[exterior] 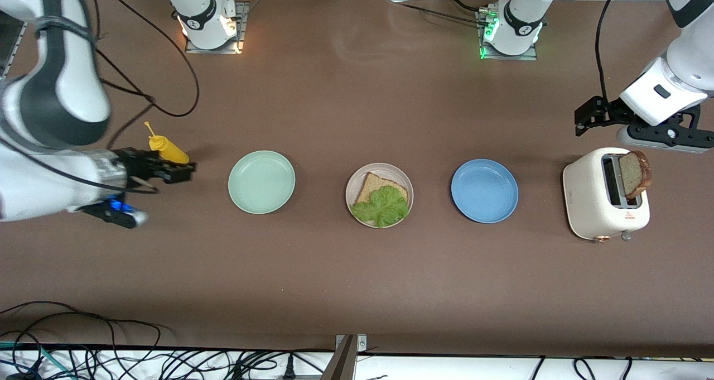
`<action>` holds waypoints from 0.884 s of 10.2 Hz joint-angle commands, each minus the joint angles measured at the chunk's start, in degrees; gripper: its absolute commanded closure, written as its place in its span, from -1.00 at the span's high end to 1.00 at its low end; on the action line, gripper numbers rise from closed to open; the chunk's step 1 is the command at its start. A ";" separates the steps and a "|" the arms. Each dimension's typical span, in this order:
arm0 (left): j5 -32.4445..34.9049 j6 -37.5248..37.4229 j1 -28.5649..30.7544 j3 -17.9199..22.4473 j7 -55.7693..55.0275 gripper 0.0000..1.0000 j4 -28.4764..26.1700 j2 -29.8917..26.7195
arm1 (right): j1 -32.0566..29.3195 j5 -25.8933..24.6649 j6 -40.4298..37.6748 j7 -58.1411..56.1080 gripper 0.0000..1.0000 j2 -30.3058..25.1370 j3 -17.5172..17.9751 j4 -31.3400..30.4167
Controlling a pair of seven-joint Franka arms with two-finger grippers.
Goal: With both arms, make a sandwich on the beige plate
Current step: 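Withdraw the right gripper toward the yellow squeeze bottle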
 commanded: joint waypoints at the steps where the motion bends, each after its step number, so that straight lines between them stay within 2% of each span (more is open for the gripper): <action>1: -0.84 -1.26 0.43 -0.14 0.10 1.00 1.35 0.41 | 0.19 0.22 0.41 -21.45 1.00 -5.94 -8.13 -8.81; 3: -0.84 -1.26 0.43 -0.14 0.10 1.00 1.35 0.41 | 0.19 0.57 3.64 -38.60 1.00 -9.19 -14.02 -15.13; 5: -0.84 -1.26 0.43 -0.14 0.10 1.00 1.35 0.41 | 0.19 2.14 14.32 -59.22 1.00 -15.42 -19.38 -28.53; 6: -0.84 -1.26 0.43 -0.14 0.10 1.00 1.35 0.41 | 0.19 5.98 19.69 -70.21 1.00 -17.36 -22.46 -34.79; 7: -0.84 -1.17 0.43 -0.14 0.10 1.00 1.35 0.41 | 0.19 10.11 22.44 -80.50 1.00 -16.95 -25.19 -38.07; 9: -0.84 -1.17 0.43 -0.14 0.10 1.00 1.35 0.41 | -2.52 18.11 25.80 -98.97 1.00 -12.66 -26.53 -39.95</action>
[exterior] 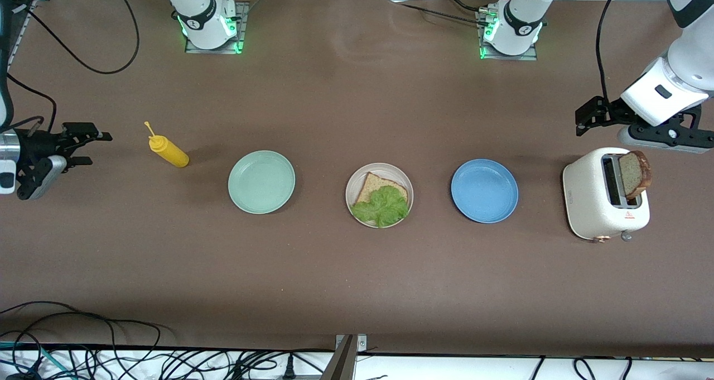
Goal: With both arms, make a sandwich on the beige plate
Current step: 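Grasp the yellow squeeze bottle with the right gripper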
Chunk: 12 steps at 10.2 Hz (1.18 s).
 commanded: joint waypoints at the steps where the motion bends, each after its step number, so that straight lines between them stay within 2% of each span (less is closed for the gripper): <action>1: -0.84 -1.09 0.25 -0.13 0.10 1.00 1.34 0.40 | -2.73 9.70 2.89 -19.90 1.00 3.31 -0.36 -3.58; 3: -0.84 -1.17 0.25 -0.13 0.10 1.00 1.34 0.40 | -4.41 17.88 2.28 -35.73 1.00 8.50 -0.36 -3.58; 5: -0.84 -1.09 0.25 -0.13 0.10 1.00 1.34 0.40 | -5.64 20.90 2.46 -44.99 1.00 11.41 -0.27 -3.49; 9: -0.84 -1.17 0.25 -0.13 0.10 1.00 1.34 0.40 | -5.82 22.93 2.02 -60.55 1.00 13.79 -0.27 -3.93; 12: -0.84 -1.17 0.25 -0.13 0.10 1.00 1.34 0.40 | -6.60 23.02 1.93 -69.27 1.00 13.53 -0.27 -8.75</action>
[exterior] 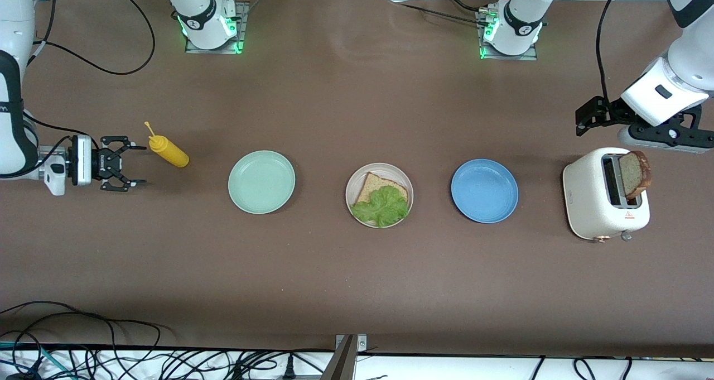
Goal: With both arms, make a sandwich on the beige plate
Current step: 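Grasp the yellow squeeze bottle with the right gripper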
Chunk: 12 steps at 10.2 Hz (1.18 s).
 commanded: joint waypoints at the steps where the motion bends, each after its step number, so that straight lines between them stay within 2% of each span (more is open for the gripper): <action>1: -0.84 -1.07 0.23 -0.11 0.10 1.00 1.33 0.40 | -1.46 2.61 -0.30 -5.85 1.00 -0.23 0.25 -3.96; 8: -0.84 -1.07 0.23 -0.11 0.10 1.00 1.33 0.40 | 0.38 8.50 3.04 -10.52 0.99 0.12 0.78 -10.74; 9: -0.84 -1.07 0.23 -0.11 0.10 1.00 1.33 0.40 | 1.35 9.81 3.65 -10.70 0.81 0.38 0.78 -11.18; 10: -0.84 -1.15 0.23 -0.11 0.10 1.00 1.33 0.40 | 2.05 11.30 4.01 -12.09 -0.02 0.73 0.78 -11.27; 11: -0.84 -1.07 0.23 -0.11 0.10 1.00 1.33 0.40 | 3.10 12.36 4.79 -13.32 -0.57 0.73 0.78 -11.18; 12: -0.84 -1.07 0.23 -0.11 0.10 1.00 1.33 0.40 | 4.77 13.16 5.32 -13.33 -0.73 0.30 0.78 -10.83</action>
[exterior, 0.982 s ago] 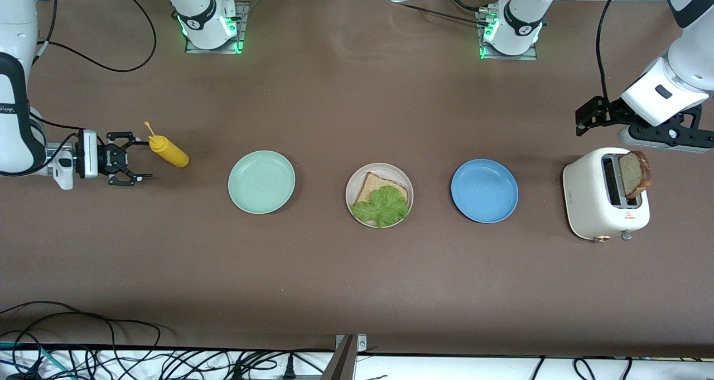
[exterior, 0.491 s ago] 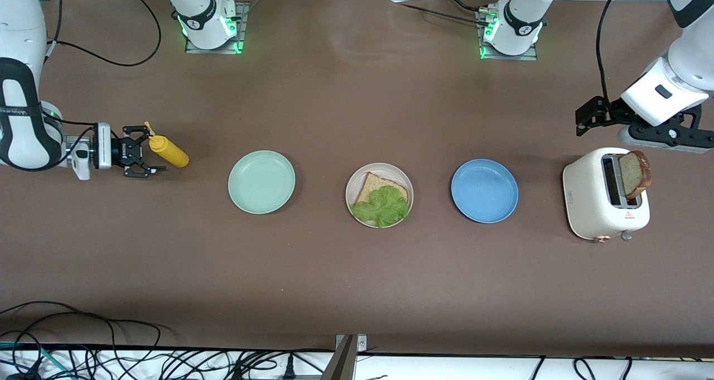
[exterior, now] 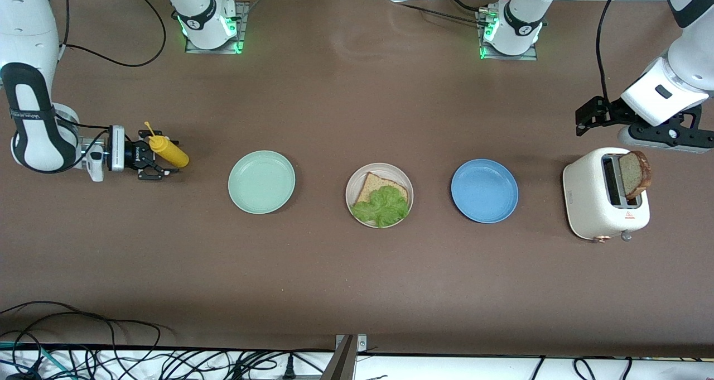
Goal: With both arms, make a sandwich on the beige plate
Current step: 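Grasp the yellow squeeze bottle with the right gripper, then lift the bottle and carry it over the beige plate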
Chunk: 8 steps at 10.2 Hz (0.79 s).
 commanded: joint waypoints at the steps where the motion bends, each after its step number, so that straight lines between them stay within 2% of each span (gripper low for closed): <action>1: -0.84 -1.15 0.23 -0.11 0.10 1.00 1.33 0.40 | 3.69 2.38 3.18 -1.38 -0.90 -2.03 -0.23 -0.38; 2: -0.84 -1.15 0.23 -0.11 0.10 1.00 1.33 0.40 | 6.06 2.39 5.03 -0.42 -1.00 -3.18 -0.32 0.84; 5: -0.84 -1.07 0.23 -0.11 0.10 1.00 1.33 0.40 | 14.40 1.43 8.81 11.57 -0.99 -6.16 -0.67 4.79; 8: -0.84 -1.15 0.32 -0.11 0.10 1.00 1.33 0.40 | 23.54 -6.20 13.90 30.55 -0.99 -10.91 -0.59 7.61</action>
